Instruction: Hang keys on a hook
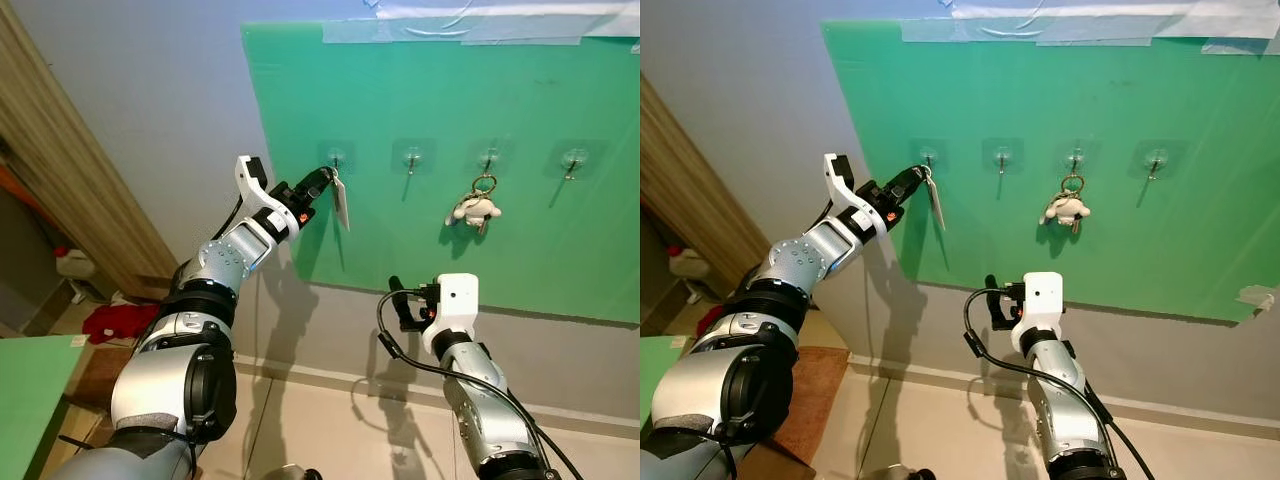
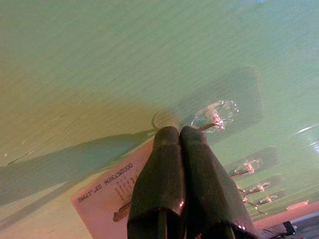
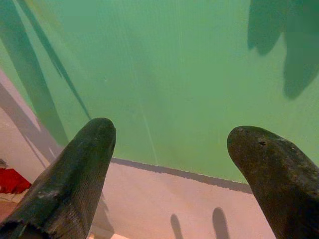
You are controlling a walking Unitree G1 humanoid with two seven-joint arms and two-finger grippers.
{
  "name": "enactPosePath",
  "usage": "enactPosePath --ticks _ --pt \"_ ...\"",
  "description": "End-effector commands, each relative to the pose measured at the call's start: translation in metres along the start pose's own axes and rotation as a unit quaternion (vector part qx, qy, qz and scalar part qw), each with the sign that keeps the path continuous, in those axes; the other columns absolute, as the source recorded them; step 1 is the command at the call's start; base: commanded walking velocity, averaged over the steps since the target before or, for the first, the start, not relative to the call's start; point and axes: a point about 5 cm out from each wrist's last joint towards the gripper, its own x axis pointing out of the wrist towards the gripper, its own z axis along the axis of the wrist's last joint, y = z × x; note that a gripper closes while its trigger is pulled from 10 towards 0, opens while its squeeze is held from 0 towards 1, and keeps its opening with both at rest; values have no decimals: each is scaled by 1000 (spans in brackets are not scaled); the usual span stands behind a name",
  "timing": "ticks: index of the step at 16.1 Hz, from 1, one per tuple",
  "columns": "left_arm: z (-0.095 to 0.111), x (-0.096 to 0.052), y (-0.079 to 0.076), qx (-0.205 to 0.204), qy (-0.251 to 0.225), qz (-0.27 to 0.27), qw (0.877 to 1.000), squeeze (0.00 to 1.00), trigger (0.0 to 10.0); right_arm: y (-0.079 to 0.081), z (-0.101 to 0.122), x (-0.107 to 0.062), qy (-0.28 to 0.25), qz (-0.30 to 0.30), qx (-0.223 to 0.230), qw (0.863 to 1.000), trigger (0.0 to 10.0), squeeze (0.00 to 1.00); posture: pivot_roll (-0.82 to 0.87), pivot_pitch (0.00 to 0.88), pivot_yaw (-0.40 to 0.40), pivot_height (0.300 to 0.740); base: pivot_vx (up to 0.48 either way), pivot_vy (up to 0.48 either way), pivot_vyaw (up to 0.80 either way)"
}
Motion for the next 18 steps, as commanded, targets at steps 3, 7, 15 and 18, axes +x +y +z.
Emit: enactPosePath --ticks 3,7,15,18 --pt "9 -5 13 6 -20 62 998 0 0 6 0 0 1 7 2 1000 10000 0 -83 0 185 740 0 0 0" --pt "4 -10 27 29 -13 139 990 0 0 8 0 0 2 8 3 1000 10000 0 -82 0 184 740 0 0 0" --pt "-5 -18 43 240 55 220 944 0 10000 6 0 1 4 11 0 1000 10000 0 -79 0 177 740 0 0 0" --pt "-2 -23 49 291 59 246 923 1000 10000 6 0 1 4 11 0 1000 10000 0 -76 0 175 740 0 0 0"
